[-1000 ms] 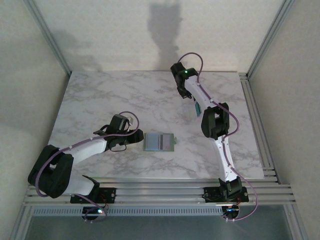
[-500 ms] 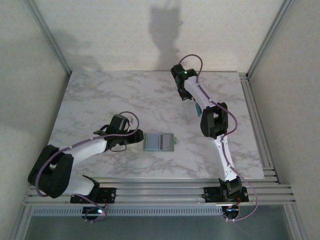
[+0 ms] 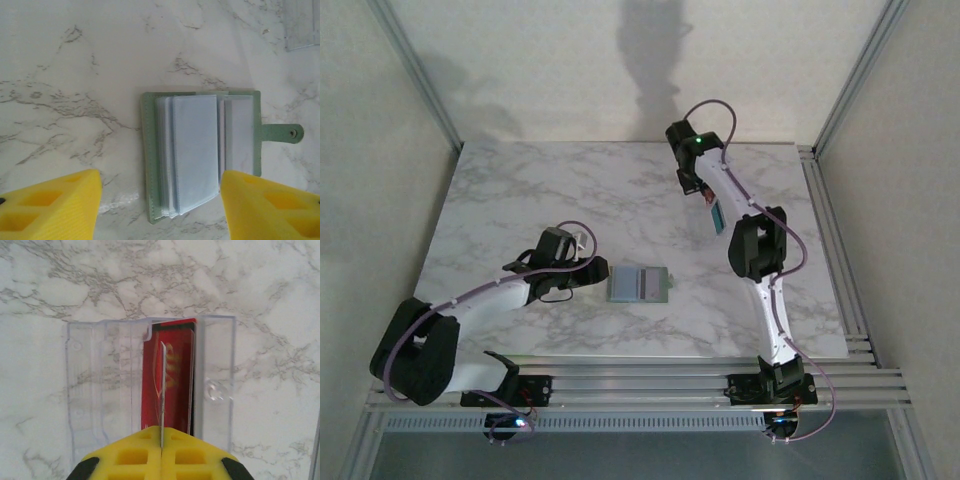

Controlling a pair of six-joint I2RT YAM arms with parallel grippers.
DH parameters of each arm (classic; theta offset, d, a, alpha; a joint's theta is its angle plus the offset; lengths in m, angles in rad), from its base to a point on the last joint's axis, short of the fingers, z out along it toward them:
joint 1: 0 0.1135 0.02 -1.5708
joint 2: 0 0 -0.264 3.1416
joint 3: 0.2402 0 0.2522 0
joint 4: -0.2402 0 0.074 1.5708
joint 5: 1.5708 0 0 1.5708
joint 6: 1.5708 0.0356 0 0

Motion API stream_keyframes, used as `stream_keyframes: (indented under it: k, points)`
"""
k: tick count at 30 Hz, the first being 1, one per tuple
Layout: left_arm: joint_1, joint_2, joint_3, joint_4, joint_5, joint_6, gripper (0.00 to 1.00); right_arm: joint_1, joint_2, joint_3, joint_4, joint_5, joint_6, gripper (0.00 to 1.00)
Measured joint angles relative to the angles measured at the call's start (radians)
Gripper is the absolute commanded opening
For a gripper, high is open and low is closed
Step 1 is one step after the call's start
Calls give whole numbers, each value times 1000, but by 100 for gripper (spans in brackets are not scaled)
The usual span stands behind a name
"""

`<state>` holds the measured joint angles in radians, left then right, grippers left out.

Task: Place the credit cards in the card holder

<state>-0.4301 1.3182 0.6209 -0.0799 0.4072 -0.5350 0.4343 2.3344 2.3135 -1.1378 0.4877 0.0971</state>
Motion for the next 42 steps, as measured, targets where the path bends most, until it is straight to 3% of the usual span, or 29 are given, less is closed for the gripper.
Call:
stream_keyframes:
  k: [13, 19, 26, 34, 42]
  points:
    - [0, -54, 25, 18, 104, -14, 64, 0, -307, -249, 79, -162, 63, 0]
    - [0, -71, 43, 49, 172, -15, 64, 0, -512, -496, 175, -370, 121, 0]
    - [0, -74, 43, 51, 213, -10, 62, 16, -838, -916, 412, -631, 231, 0]
    - [-8, -14, 29, 84, 281, -27, 55, 58, -1049, -1318, 721, -878, 370, 0]
    - [-14, -33, 6, 356, 488, -171, 53, 72, -1222, -1615, 1167, -1015, 626, 0]
